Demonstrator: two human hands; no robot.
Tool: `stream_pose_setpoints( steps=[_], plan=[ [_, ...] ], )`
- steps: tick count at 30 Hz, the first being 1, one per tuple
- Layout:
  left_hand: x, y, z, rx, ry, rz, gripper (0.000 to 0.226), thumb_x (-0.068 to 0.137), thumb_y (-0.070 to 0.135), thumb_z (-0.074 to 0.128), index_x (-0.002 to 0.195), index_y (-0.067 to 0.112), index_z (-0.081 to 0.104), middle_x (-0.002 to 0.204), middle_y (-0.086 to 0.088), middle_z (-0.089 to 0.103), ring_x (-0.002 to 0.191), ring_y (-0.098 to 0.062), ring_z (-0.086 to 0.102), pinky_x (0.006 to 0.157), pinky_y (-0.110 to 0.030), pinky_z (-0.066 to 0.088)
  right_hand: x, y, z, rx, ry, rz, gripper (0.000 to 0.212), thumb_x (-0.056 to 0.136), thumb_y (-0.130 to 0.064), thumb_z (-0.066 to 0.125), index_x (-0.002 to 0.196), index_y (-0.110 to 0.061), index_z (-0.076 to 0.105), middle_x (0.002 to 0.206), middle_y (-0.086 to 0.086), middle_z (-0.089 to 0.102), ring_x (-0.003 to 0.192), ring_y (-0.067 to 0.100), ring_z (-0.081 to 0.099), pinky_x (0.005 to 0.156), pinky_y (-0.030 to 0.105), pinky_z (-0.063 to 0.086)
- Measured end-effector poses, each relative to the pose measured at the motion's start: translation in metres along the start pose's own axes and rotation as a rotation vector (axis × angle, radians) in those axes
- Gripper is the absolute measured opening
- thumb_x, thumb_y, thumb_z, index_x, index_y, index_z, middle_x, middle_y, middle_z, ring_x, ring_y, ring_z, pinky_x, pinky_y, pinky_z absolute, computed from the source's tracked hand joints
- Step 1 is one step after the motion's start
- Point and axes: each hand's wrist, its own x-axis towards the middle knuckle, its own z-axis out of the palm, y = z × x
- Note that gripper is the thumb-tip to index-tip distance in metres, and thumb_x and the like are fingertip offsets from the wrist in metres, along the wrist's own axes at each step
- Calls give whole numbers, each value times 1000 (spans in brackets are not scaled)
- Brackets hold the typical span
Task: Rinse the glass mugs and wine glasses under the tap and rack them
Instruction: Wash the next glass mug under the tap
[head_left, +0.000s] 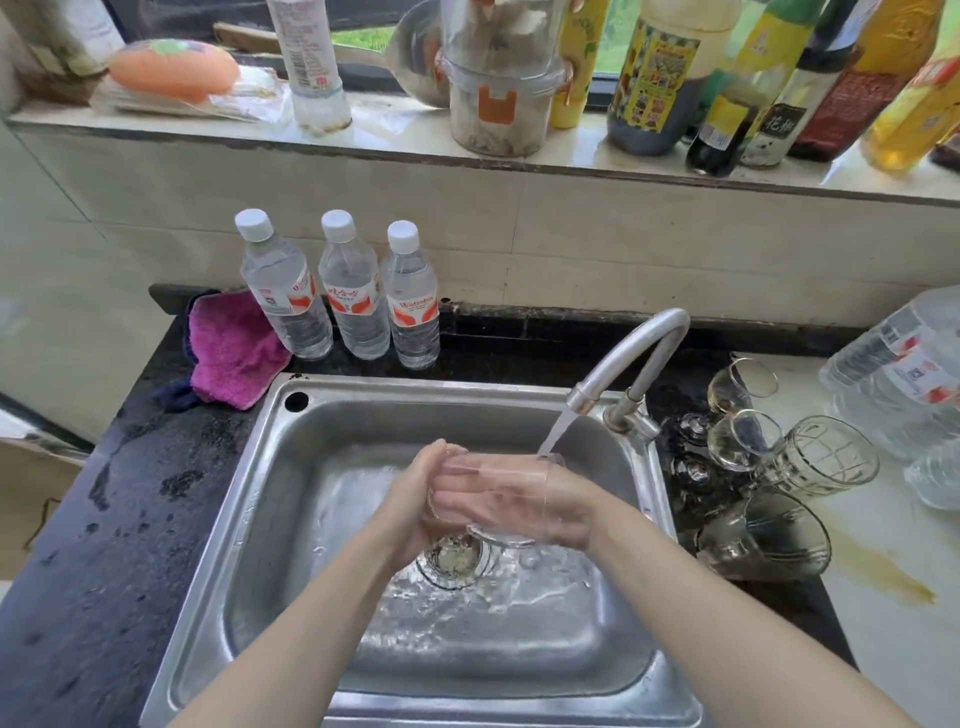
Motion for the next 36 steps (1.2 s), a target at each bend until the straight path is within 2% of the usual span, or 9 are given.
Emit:
stream_pose_setpoints(
  steps=[4, 8, 10, 14, 16, 21, 25, 28, 36],
  plan=[
    [3, 10, -6, 30, -42, -330, 33, 94, 42, 45, 98, 11, 56, 67, -5, 63, 52, -19, 60, 53, -31, 52, 6, 2, -2, -855, 175, -2, 31, 97, -2, 43, 126, -7, 54, 121, 9, 63, 105, 9, 61, 97, 30, 49],
    [-1, 4, -13, 165, -210, -79, 32, 97, 46, 39, 122, 29, 49, 110, 1, 69, 80, -21, 67, 52, -30, 52, 0, 0, -13, -193, 34, 8, 33, 100, -10, 42, 131, -6, 52, 125, 13, 61, 116, 22, 59, 100, 28, 46],
    [1, 7, -11, 271, -169, 6, 33, 97, 46, 36, 115, 25, 54, 97, 2, 69, 68, -12, 61, 46, -22, 38, 0, 1, -10, 38, 8, -48, 33, 98, -7, 44, 128, -5, 57, 129, 16, 60, 121, 24, 57, 101, 29, 47],
    [8, 20, -11, 236, -85, -324, 31, 92, 45, 47, 99, 16, 57, 53, 1, 57, 43, -11, 47, 49, -21, 33, 8, 3, 6, -1369, 113, -83, 34, 98, -16, 38, 122, -10, 61, 123, 5, 59, 115, 19, 54, 101, 34, 43],
    [9, 19, -12, 217, -85, -370, 33, 90, 44, 53, 105, 15, 56, 54, -2, 57, 42, -13, 47, 54, -24, 37, 12, -1, 2, -1648, 123, 3, 33, 98, -14, 41, 124, -13, 61, 128, 8, 55, 118, 22, 50, 102, 33, 39],
    [11, 22, -4, 265, -13, -101, 39, 95, 45, 43, 115, 14, 54, 96, -5, 66, 60, -12, 56, 52, -21, 43, -28, -9, -21, -216, 231, -65, 32, 95, -10, 50, 125, -3, 58, 124, 10, 64, 115, 21, 61, 96, 31, 51],
    [16, 50, -2, 784, 70, 286, 36, 95, 43, 45, 127, 27, 52, 124, 7, 56, 86, -10, 59, 62, -21, 51, -50, 3, -48, -857, 851, -149, 24, 99, -23, 46, 117, -13, 58, 119, 0, 62, 107, 15, 61, 99, 34, 47],
    [26, 61, 16, 1070, -68, 332, 43, 90, 50, 48, 130, 34, 52, 129, 11, 55, 114, -11, 54, 95, -33, 44, -42, 5, -35, -1125, 672, -163, 68, 87, -56, 54, 144, -31, 27, 139, -18, 39, 127, 3, 39, 109, 30, 32],
    [25, 34, 62, 480, -100, 260, 33, 97, 41, 43, 126, 27, 51, 112, 9, 60, 88, -7, 60, 67, -14, 47, -25, 14, -47, -520, 785, -455, 68, 68, -66, 67, 126, -35, 49, 125, -14, 60, 115, 7, 58, 99, 39, 47]
  ],
)
